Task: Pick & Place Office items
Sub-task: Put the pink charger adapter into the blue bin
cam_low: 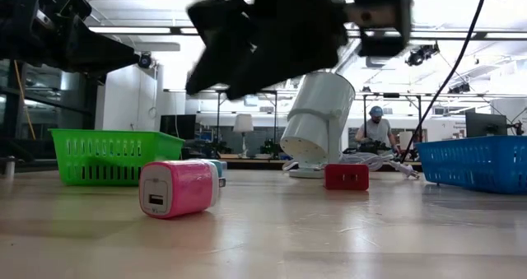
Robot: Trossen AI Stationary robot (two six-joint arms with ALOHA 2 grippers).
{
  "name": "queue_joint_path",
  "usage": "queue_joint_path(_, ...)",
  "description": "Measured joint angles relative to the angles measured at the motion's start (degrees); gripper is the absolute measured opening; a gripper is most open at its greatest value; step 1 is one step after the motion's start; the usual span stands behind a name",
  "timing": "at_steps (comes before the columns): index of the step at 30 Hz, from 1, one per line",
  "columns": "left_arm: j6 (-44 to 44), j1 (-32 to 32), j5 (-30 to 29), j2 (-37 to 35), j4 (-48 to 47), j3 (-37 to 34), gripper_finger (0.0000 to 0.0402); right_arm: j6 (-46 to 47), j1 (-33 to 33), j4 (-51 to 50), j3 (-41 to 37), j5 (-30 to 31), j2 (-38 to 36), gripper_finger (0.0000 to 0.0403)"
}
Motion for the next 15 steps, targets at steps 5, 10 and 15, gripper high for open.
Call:
queue_joint_path(5,0.0,0.0,0.0,0.0,0.0,0.0,0.0103,0.0,-0.5,-6.4,6.0,-1.9,2.6,0.0171)
queue_joint_path(10,0.0,0.0,0.0,0.0,0.1,0.0,0.0103,-0.9,-0.8,-12.3,12.2,-4.1,6.5,0.0171)
queue_joint_path(15,0.0,0.0,0.0,0.0,0.2,0.0,0.0103,-1.5,-0.8,-12.8,13.4,-4.0,7.8,0.0171)
